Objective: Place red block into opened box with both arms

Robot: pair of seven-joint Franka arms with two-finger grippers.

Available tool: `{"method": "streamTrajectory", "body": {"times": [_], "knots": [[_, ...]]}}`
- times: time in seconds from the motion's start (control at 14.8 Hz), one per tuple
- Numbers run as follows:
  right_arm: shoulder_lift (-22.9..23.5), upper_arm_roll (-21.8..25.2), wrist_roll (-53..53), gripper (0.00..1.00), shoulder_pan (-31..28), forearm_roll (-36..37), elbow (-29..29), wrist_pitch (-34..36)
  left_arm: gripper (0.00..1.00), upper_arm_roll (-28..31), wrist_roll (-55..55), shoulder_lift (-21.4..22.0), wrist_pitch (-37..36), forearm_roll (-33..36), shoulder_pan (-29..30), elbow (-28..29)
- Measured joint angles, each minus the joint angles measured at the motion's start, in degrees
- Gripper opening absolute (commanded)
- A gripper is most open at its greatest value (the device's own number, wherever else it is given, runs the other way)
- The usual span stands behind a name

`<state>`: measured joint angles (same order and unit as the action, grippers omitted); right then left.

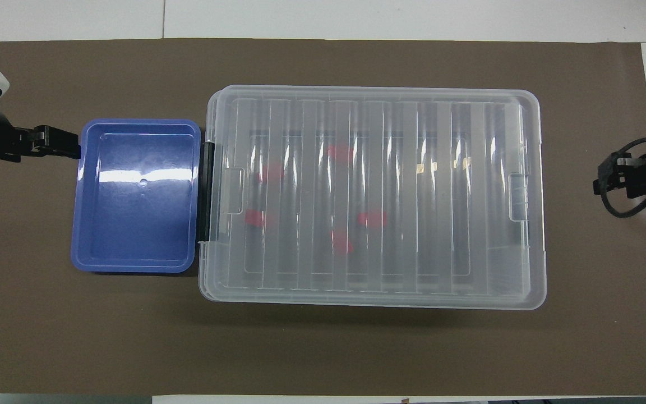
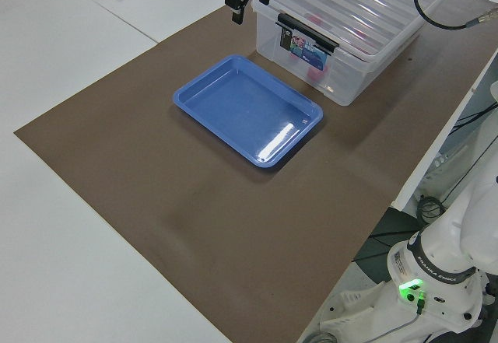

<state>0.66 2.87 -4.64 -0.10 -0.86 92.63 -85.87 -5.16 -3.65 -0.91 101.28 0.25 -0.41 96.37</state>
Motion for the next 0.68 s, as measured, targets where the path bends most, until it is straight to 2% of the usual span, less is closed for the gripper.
{"method": "streamTrajectory", "body": {"times": [0.68], "knots": [[0.6, -0.3, 0.0, 1.0, 0.1, 0.1, -0.8, 0.0, 1.0, 0.0, 0.0, 0.0, 0.0, 0.0, 0.0, 0.0]]}}
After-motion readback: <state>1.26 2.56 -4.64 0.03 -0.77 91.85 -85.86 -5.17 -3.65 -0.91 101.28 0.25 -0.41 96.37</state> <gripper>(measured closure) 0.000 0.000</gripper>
